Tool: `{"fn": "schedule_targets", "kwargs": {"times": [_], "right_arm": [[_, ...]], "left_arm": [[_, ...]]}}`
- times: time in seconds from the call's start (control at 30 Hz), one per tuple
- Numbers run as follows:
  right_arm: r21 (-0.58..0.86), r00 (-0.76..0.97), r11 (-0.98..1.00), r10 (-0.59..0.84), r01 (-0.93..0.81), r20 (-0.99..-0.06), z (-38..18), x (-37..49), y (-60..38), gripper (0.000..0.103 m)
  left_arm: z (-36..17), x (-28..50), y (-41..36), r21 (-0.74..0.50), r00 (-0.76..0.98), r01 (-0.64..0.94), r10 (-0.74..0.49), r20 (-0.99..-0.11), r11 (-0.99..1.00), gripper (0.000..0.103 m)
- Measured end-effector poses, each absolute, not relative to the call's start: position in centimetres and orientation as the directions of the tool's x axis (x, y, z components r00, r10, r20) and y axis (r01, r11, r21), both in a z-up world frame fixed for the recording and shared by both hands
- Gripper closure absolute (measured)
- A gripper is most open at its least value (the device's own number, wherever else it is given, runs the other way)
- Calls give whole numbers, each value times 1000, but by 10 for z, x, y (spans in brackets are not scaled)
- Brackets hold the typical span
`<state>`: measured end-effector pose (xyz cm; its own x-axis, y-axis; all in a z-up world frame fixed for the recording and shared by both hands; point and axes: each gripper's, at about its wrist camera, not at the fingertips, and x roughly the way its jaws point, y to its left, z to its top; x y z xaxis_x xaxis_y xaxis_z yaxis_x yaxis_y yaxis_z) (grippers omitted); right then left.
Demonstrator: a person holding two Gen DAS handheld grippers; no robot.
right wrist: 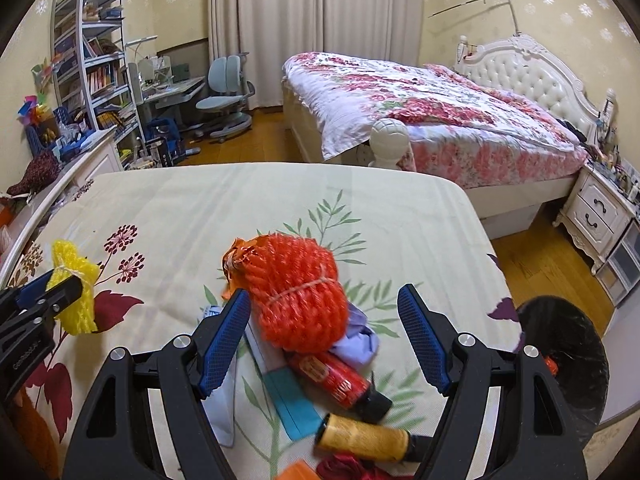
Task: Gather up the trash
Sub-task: 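Grasp the red foam net with the right gripper while the left holds the yellow net, then carry the red net in the right gripper and yellow net in the left over the bin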
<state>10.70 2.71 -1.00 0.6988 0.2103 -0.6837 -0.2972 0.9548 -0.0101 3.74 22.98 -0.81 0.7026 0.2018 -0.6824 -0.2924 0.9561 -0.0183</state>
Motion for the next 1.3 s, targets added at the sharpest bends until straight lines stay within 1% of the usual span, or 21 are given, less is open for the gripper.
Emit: {"fn": "schedule_targets", "kwargs": {"times": [0.2,0.23,0.3,0.4,0.63,0.83,1.3], "right_arm": [[-19,678,956,194,-294,-709,-19,116,33,29],[-20,677,956,192,-291,-710,-19,115,34,32],[-12,666,955,198,-298,-720,-21,115,34,52],[-14,658,951,204,-310,-725,-22,112,37,54],[-19,699,953,208,-302,-685,-6,95,28,56],[3,730,967,193,-253,-656,9,81,-5,56],[8,756,998,53,-63,-653,2,41,-98,56]], "left_arm": [[-14,34,242,-35,695,-310,201,-690,950,67],[-14,34,242,-38,694,-309,198,-692,950,67],[-16,34,242,-43,694,-307,193,-693,951,67],[-18,33,238,-47,695,-299,184,-695,953,67],[-16,29,226,-50,703,-277,167,-691,960,67],[-9,23,203,-57,724,-230,132,-677,972,67],[-4,7,118,-66,755,-47,-7,-656,997,67]]}}
